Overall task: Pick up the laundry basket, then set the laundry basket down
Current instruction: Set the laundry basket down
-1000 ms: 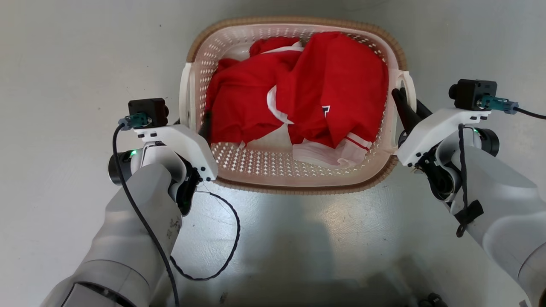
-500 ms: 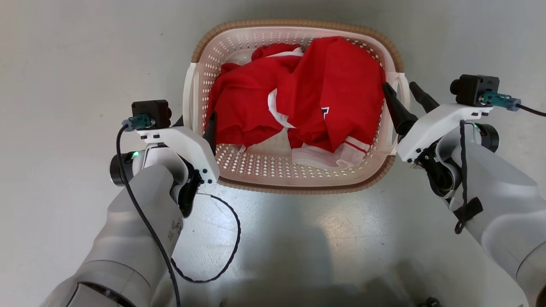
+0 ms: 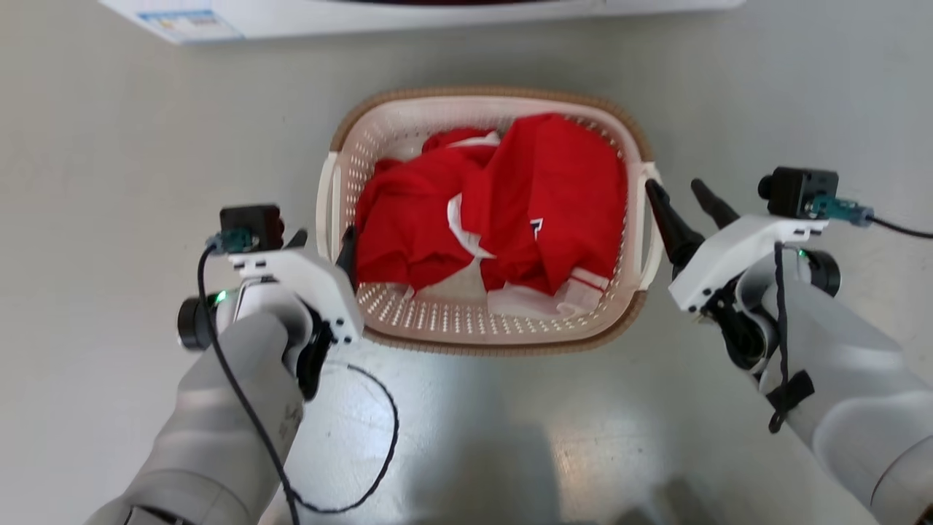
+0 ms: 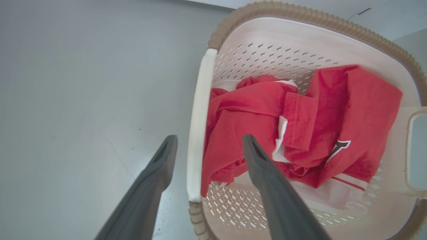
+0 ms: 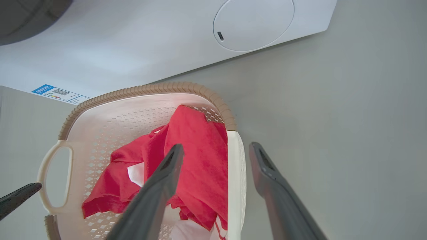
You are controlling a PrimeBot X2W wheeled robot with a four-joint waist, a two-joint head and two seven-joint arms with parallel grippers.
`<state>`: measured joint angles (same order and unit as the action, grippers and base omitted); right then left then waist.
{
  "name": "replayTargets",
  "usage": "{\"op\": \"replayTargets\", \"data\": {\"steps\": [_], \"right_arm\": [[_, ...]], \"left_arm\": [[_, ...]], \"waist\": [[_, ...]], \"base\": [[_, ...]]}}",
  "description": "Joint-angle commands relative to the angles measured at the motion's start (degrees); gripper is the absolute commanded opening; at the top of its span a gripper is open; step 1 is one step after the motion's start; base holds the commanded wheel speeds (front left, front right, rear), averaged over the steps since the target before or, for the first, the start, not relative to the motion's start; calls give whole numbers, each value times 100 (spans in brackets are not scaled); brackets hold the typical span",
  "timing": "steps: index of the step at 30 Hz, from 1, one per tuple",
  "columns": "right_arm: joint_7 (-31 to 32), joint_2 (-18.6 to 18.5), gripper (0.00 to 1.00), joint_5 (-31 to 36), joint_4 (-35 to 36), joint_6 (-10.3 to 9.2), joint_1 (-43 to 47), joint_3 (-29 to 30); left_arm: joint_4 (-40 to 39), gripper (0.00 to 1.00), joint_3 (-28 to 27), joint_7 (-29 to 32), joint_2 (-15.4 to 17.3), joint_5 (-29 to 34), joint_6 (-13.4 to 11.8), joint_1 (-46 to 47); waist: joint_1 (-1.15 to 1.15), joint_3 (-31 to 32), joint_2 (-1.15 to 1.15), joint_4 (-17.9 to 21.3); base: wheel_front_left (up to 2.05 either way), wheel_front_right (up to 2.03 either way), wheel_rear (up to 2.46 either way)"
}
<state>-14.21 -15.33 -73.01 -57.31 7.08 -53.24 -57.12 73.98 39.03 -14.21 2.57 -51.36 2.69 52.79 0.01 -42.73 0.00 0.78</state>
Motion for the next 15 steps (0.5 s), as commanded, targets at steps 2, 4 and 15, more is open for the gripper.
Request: {"op": "replayTargets", "data": {"steps": [2, 4, 15], "right_arm": [[-79, 27, 100, 67, 69, 41, 403, 24], [-79, 25, 100, 106, 123, 41, 492, 101], [-79, -97, 100, 867, 875, 41, 1231, 1079]], "left_arm": [[-11, 100, -92, -73, 201, 43, -31, -228], [-64, 100, -136, -75, 265, 77, -20, -306], [-1244, 100, -779, -78, 583, 745, -16, -1159]], "waist": [[0, 266, 0, 75], [0, 438, 0, 111], [0, 1623, 0, 242]], "base": [[0, 0, 0], [0, 0, 0], [0, 0, 0]]}}
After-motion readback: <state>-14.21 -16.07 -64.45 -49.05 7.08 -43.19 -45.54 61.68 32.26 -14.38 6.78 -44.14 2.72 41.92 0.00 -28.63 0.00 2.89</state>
